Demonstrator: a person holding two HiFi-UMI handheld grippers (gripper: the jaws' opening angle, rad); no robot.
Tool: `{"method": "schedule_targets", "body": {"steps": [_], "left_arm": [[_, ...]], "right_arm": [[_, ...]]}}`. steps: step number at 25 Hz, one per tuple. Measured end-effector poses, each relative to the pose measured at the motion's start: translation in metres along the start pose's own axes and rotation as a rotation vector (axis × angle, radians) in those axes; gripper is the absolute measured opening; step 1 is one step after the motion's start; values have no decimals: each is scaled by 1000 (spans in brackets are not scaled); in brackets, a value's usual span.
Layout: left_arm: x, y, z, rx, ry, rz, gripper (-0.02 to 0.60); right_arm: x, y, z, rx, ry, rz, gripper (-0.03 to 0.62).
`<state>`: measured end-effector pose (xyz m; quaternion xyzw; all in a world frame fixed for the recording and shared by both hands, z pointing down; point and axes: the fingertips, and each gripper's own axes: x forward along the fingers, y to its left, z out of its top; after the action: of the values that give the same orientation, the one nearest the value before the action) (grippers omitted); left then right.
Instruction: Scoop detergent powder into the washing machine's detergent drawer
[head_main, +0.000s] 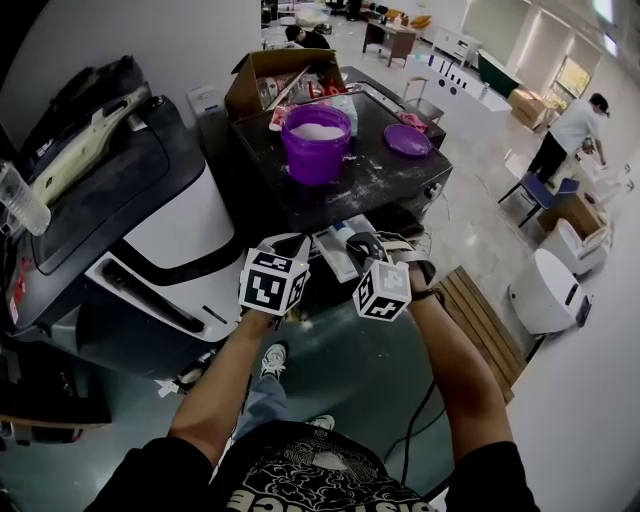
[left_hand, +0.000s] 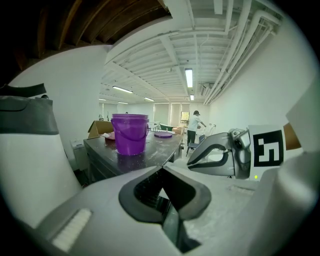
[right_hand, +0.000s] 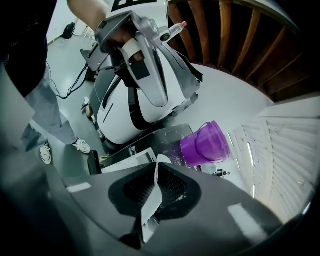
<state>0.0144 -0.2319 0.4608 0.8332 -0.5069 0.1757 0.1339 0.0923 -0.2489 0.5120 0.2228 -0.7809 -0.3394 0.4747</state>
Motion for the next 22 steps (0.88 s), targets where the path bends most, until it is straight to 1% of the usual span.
{"method": "schedule_targets", "body": {"steps": [3, 6, 9, 13, 17, 22], "left_arm": [[-2, -3, 1, -4, -1, 9, 1], [-4, -7, 1, -10, 0, 19, 1], [-8, -10, 3, -27, -2, 28, 1], [-14, -13, 8, -50, -8, 47, 1], [-21, -19, 14, -33, -3, 61, 1], [-33, -25, 22, -17, -17, 69, 1]], "right_arm": [[-2, -2, 1, 5, -10, 3, 32], [-5, -5, 2, 68, -26, 13, 34], [-13, -7, 3, 161, -51, 20, 34], [-28, -14, 4, 291, -92, 9, 34], [-48, -24, 2, 436, -135, -16, 34], [-69, -29, -2, 632, -177, -49, 34]]}}
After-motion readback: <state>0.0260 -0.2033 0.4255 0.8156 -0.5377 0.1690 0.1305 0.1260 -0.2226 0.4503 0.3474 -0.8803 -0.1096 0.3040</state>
